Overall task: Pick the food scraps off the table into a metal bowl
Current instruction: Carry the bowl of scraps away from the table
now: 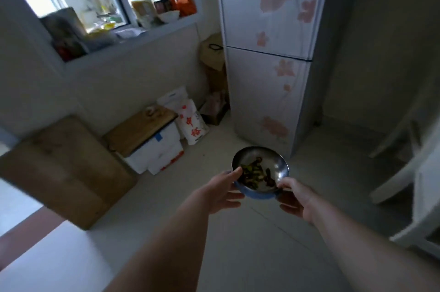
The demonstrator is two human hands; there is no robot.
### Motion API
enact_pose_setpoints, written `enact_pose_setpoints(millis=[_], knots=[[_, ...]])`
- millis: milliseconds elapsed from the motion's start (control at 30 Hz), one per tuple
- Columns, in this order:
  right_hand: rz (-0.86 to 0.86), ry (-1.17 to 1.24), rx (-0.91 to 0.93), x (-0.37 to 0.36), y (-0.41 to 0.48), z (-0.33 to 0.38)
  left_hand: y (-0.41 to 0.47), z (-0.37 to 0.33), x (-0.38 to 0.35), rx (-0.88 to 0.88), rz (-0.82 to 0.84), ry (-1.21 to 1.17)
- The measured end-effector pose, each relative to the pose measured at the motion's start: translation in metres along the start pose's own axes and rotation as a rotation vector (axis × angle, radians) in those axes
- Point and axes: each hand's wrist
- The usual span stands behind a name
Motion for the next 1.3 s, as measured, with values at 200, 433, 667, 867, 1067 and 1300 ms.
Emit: enact_pose_setpoints(millis=[200, 433, 667, 867, 1067, 1300], knots=[[0.148, -0.113, -0.024, -0.105, 0.042, 0.016, -0.019, 0.001, 0.101, -0.012, -0.187, -0.205], [0.183, -0.169, -0.039, -0.154, 0.098, 0.037, 0.000, -0.004, 0.152, 0.073, -0.334, -0.218], [0.159, -0.276, -0.070, -0.161, 0.179, 0.083, 0.054, -0.045, 0.189, 0.140, -0.430, -0.213], [0.132, -0.399, -0.044, -0.173, 0.236, 0.147, 0.089, -0.099, 0.225, 0.175, -0.583, -0.218], [0.187, -0.449, 0.014, -0.231, 0.278, 0.195, 0.099, -0.131, 0.273, 0.131, -0.717, -0.312], [0.238, -0.538, 0.008, -0.314, 0.325, 0.225, 0.112, -0.140, 0.379, 0.081, -0.845, -0.517]])
Point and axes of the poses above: each hand's wrist, its own y-axis towards the middle knuckle, its own x-axis out of the back of the hand, z = x × y, and after that the axes turned 11 degrees about z, right-handed
